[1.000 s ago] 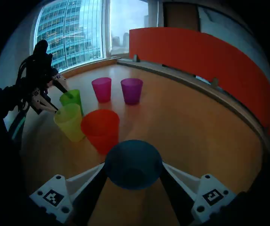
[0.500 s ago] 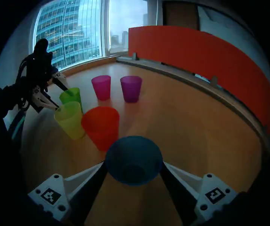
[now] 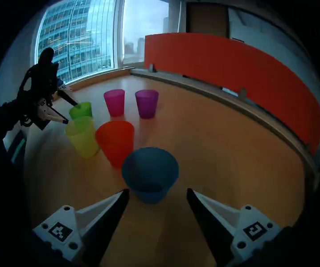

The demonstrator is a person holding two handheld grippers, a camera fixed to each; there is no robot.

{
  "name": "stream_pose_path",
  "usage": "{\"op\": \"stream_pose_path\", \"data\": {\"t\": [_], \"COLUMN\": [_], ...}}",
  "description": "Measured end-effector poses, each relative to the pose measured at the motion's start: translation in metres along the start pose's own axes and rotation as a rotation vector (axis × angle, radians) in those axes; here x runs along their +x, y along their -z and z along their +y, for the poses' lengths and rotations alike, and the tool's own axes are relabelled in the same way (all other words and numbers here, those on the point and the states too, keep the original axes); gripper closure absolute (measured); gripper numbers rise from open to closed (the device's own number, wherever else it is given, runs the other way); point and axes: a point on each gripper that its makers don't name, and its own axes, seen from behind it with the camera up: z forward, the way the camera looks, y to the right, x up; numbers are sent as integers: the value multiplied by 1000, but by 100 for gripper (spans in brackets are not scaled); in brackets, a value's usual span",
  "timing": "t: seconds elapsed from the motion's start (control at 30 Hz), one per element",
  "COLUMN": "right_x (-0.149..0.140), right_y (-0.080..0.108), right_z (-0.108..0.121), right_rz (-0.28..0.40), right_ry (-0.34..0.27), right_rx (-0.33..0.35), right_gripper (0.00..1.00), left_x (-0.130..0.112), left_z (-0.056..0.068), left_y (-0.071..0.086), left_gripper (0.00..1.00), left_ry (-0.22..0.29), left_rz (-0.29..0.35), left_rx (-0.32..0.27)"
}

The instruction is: Pour water

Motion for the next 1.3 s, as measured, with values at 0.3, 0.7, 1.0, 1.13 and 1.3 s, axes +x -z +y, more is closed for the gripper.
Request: {"op": "stream_pose_path", "data": {"t": [0.3,0.7,1.0,1.13,1.3], "right_x": [-2,-2,19,30,42], "right_y": [17,40,53,60,69], "right_z": [9,32,50,58,73], "right_rz": [24,66,149,193,248], "right_ry": [-20,-64,-88,-96,-104], "right_rx": [-57,-167,-268,-318,-406], "right_gripper": [0,0,0,0,0], "left_x": [5,13,34,45,59], "left_z": [0,-14,-31,-38,-48], "left_y": [14,31,43,52,64], "left_gripper": [1,1,1,1,1], "left_ry": [18,65,65,78,109], "left_rz": [43,122,224,276,342], "left_rx": [46,135,234,283,335]}}
